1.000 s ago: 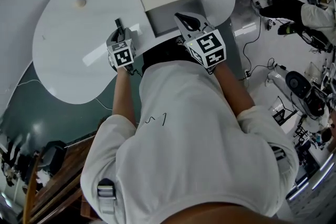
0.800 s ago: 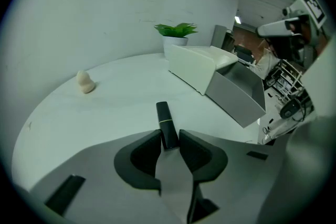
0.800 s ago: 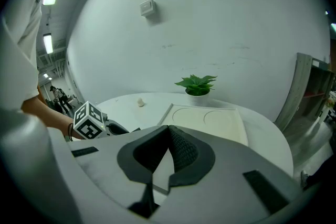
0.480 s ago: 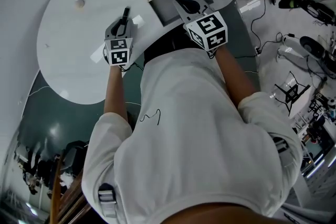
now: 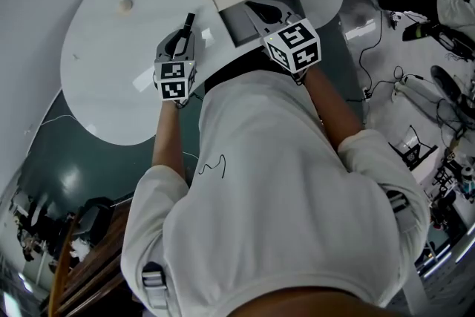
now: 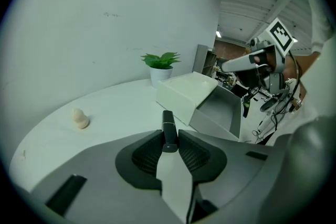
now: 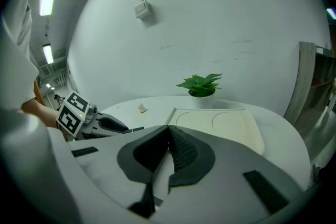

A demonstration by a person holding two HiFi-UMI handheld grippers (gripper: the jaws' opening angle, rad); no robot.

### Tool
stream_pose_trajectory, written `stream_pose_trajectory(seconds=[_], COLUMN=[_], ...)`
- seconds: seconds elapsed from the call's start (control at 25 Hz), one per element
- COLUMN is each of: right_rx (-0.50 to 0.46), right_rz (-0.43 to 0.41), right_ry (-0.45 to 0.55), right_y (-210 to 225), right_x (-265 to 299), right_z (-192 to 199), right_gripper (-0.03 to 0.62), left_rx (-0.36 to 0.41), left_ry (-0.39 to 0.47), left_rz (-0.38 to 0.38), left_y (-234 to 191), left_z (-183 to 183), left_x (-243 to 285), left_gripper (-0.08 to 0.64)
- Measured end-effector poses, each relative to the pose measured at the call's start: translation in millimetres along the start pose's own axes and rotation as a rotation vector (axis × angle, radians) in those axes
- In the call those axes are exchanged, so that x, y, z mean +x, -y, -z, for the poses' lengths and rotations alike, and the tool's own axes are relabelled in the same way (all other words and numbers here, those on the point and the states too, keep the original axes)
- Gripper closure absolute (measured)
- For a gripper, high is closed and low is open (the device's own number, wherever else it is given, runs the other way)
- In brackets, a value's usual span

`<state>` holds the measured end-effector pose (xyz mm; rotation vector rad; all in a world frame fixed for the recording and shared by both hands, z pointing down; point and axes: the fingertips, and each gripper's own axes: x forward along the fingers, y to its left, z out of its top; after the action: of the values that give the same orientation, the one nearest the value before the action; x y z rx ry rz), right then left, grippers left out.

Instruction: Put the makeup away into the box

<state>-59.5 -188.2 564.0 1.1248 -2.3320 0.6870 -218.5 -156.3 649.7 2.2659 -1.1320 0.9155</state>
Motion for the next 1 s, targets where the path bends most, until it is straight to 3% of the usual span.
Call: stream_pose_trajectory(seconds=[0.2, 0.36, 1.0], right_rx=[-0.016, -0.018, 0.109], right_rz=[-0.048, -0.039, 0.105], right_ry=[0.011, 0.035, 0.124], right_y=[3, 19, 100], right_x=[-4, -12, -80], right_z=[-5, -10, 2], right_gripper=[0.594, 0.594, 0.594], left_rx=[0.003, 0.030, 0.229], left_ry=[0.065, 0.087, 0.084], left_rz=[-0.034, -0.025, 0.147], left_y=[12, 24, 123], left_z=[-33, -56, -127], left_x=[-11, -7, 38], left_gripper=[0.453, 0.453, 0.453])
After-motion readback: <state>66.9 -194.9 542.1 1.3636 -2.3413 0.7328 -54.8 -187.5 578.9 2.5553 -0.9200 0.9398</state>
